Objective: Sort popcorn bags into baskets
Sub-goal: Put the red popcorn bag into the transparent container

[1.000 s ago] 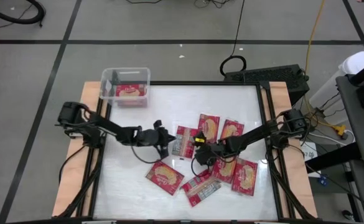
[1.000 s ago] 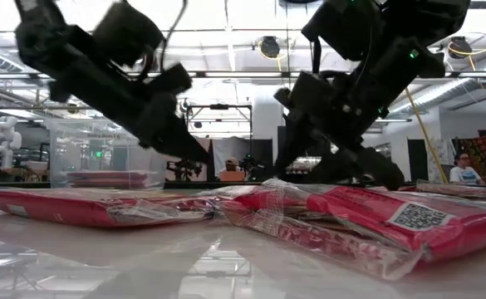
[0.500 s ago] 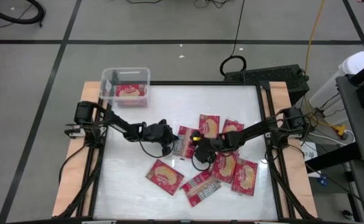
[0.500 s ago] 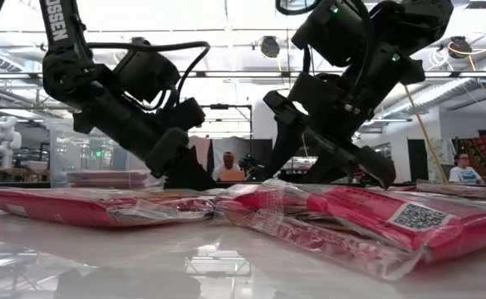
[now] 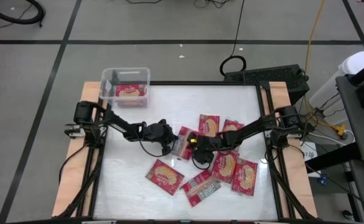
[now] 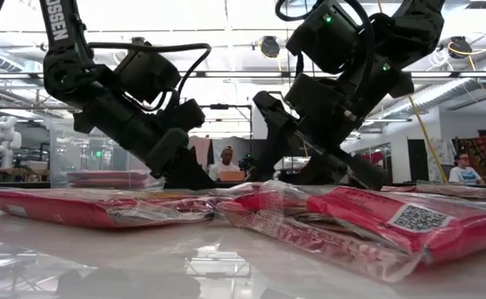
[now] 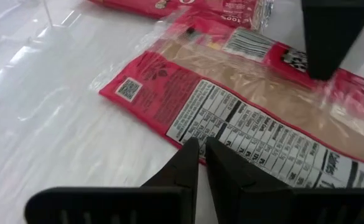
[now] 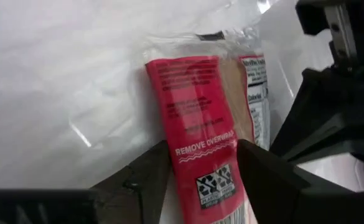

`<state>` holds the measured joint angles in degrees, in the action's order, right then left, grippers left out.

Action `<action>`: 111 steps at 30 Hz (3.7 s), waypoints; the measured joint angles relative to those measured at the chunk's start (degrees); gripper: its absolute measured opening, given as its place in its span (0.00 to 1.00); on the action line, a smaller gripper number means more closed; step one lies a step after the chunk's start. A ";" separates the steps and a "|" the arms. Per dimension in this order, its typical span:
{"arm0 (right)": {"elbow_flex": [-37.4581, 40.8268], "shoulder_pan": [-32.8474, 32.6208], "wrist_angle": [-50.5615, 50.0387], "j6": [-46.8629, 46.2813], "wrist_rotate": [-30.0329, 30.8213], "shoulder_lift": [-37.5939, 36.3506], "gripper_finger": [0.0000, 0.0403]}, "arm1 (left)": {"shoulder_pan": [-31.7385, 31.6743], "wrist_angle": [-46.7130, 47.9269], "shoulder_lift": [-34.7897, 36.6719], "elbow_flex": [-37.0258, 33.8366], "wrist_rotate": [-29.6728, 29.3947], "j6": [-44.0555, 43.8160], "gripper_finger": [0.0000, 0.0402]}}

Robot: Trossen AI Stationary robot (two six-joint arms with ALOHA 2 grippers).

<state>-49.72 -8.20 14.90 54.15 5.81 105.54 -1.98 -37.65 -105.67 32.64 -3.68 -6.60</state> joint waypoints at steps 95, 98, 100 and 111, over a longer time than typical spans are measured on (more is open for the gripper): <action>0.14 2.00 11.24 -61.95 -0.22 -12.59 0.05 | 8.96 -11.61 18.72 -9.55 -1.88 8.71 0.17; 0.14 1.99 11.54 -60.60 1.75 -12.59 0.06 | 8.96 -11.71 18.91 -9.57 -2.08 7.84 0.05; 0.14 2.12 12.91 -60.01 3.00 -12.59 0.09 | 8.96 -12.51 19.61 -9.66 -2.33 5.56 0.06; 0.14 1.72 10.12 -56.28 6.59 -21.87 0.34 | 10.11 -12.90 25.84 -11.27 -2.83 2.99 0.05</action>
<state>-49.58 -6.48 25.02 -2.13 12.39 83.67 8.13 -50.55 -79.82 21.37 -6.52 -3.61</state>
